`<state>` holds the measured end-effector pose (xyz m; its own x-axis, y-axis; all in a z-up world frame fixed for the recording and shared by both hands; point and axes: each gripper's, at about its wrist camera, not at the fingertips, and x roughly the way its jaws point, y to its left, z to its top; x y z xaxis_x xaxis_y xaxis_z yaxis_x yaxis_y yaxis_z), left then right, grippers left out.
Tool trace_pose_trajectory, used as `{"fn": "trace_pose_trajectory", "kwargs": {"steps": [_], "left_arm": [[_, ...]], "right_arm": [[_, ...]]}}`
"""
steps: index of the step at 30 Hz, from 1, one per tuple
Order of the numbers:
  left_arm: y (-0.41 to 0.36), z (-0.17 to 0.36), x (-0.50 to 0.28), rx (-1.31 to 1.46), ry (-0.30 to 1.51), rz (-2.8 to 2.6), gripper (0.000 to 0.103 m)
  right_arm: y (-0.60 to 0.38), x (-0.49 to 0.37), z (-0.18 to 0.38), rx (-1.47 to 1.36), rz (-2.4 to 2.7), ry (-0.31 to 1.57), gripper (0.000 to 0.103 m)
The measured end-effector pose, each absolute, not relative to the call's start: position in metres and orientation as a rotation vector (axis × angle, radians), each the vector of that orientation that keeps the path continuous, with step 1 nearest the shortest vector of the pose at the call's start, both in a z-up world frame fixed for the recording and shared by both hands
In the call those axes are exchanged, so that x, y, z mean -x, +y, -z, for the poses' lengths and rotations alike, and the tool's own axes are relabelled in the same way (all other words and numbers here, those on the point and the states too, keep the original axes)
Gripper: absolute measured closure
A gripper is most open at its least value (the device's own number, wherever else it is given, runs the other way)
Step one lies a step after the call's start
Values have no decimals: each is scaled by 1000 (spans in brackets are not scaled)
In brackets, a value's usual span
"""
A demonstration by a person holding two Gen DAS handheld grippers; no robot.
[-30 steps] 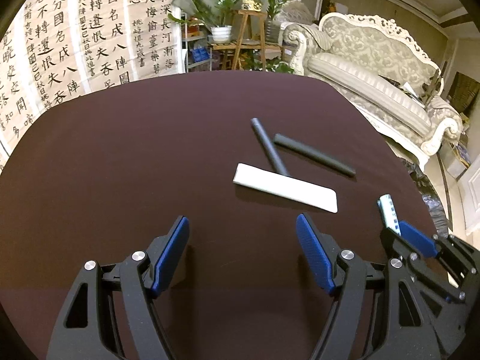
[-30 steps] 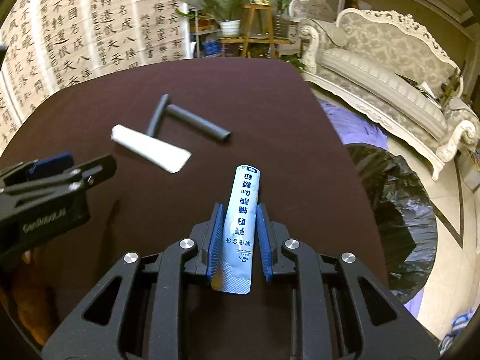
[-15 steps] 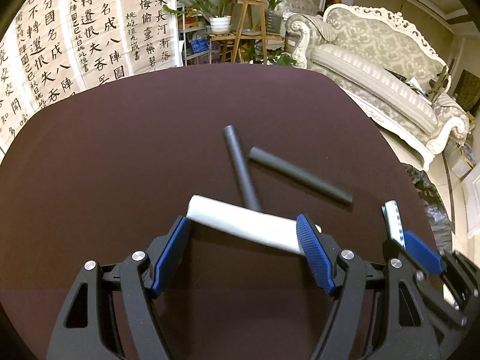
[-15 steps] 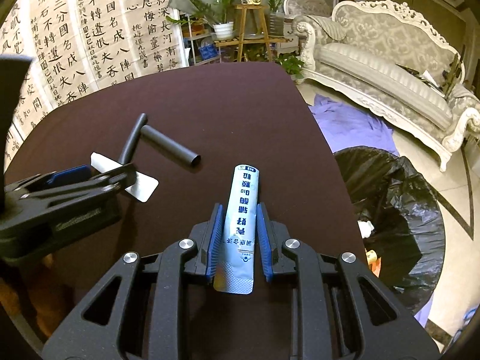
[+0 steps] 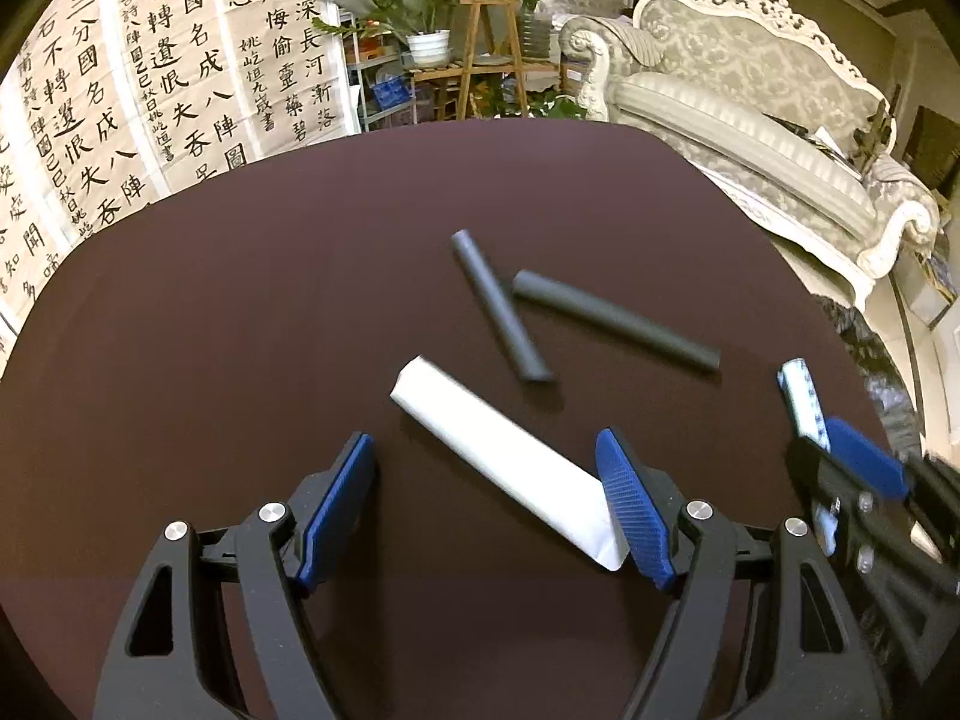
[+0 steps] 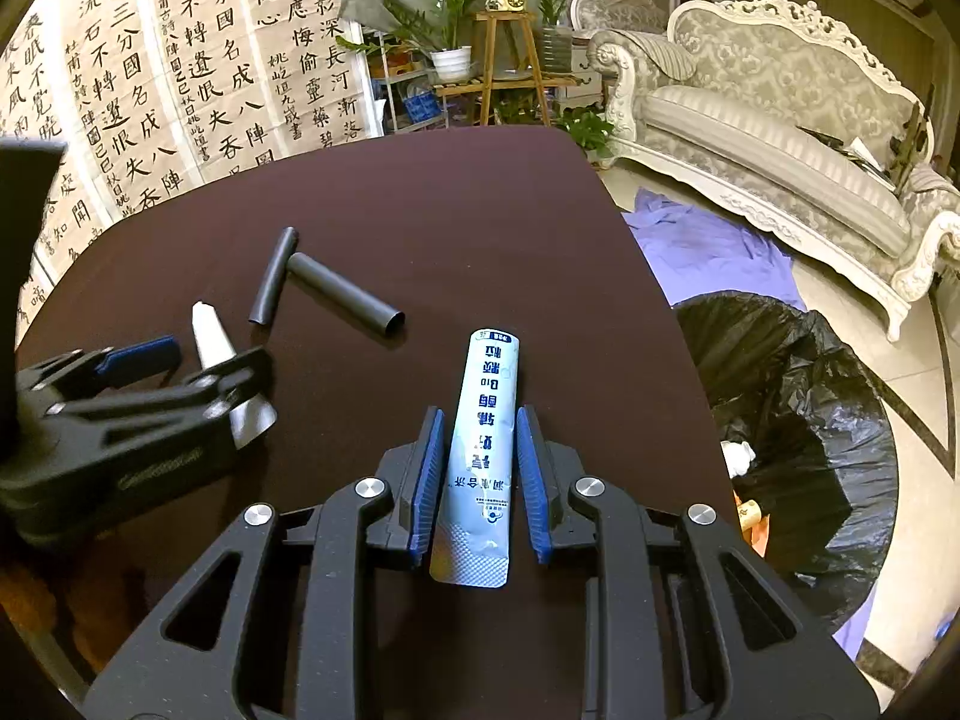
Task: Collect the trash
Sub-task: 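Grasp the white strip with the left tool while the right tool grasps the toothpaste tube, then carry strip and tube over the bin and open both tools to drop them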
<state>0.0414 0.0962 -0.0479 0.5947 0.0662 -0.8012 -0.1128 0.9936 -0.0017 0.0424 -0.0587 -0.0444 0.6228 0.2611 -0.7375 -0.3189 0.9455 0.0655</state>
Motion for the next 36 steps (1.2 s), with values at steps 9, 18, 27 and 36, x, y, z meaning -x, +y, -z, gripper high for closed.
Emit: {"fn": "trace_pose_trajectory", "kwargs": {"steps": [9,18,27,36], "left_arm": [[116,47,-20,53,930,-92,29],[112,47,-35,75,923,-49,31],[106,48,-28,-30,875,-36,84],[114,41,-18,28,830,-4,87]], "right_arm": [[-54,-41,45,116,-308,829,78],[-51,-40,45,138,-296,829,78],[-50,-38,45,144,-292,826,80],[-56,-32,41,127,-268,796,84]]}}
